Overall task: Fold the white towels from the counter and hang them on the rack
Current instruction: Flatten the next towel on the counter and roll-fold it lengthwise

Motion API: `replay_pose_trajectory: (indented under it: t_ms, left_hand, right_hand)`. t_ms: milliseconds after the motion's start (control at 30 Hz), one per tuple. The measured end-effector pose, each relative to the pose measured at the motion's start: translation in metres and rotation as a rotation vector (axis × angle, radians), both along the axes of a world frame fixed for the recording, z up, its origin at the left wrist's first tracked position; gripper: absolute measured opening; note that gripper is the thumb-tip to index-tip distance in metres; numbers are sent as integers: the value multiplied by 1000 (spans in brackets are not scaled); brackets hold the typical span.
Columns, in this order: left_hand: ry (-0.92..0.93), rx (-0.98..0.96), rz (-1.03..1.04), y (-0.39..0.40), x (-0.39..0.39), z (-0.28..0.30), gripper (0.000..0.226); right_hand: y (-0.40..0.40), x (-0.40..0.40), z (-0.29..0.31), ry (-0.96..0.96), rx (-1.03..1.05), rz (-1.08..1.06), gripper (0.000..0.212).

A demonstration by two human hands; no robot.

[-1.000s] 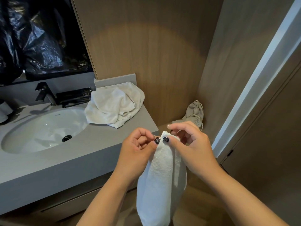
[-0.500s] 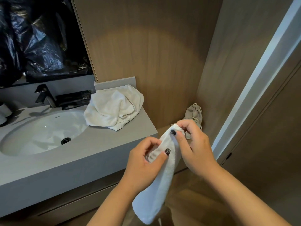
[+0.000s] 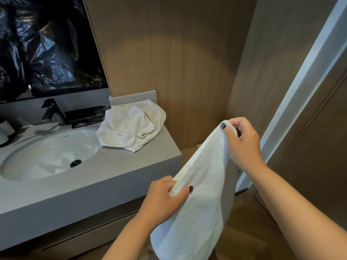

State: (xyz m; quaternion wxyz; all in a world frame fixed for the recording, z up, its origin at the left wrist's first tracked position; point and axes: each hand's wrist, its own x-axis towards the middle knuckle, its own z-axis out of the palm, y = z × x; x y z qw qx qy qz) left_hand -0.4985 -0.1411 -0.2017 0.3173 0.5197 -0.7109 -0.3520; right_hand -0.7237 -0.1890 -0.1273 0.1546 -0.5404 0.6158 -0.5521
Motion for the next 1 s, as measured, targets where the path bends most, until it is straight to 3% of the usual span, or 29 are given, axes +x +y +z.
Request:
replay_pose_trajectory:
  t_ms: [267, 400, 467, 600, 767, 1000]
  left_hand:
    - [-185, -36, -14, -28, 60, -14, 51]
    - [-199, -31, 11, -43, 99, -11, 67]
    - [-173, -49, 26, -46, 112, -7, 59]
    - [17, -17, 141, -46, 127, 0, 36]
    - [373, 166, 369, -40, 135, -6, 13]
    - [667, 241, 646, -47, 147, -20, 32]
  right_hand:
    - [-19, -32, -11, -160, 48, -180, 14]
    - [-21, -41, -21, -196, 116, -164, 13]
    - [-21, -42, -25, -225, 153, -158, 13]
    - [-21, -37, -30, -305, 210, -151, 10]
    - [-21, -31, -35, -295, 226, -129, 10]
    - [-31, -9, -63, -253, 260, -88, 10]
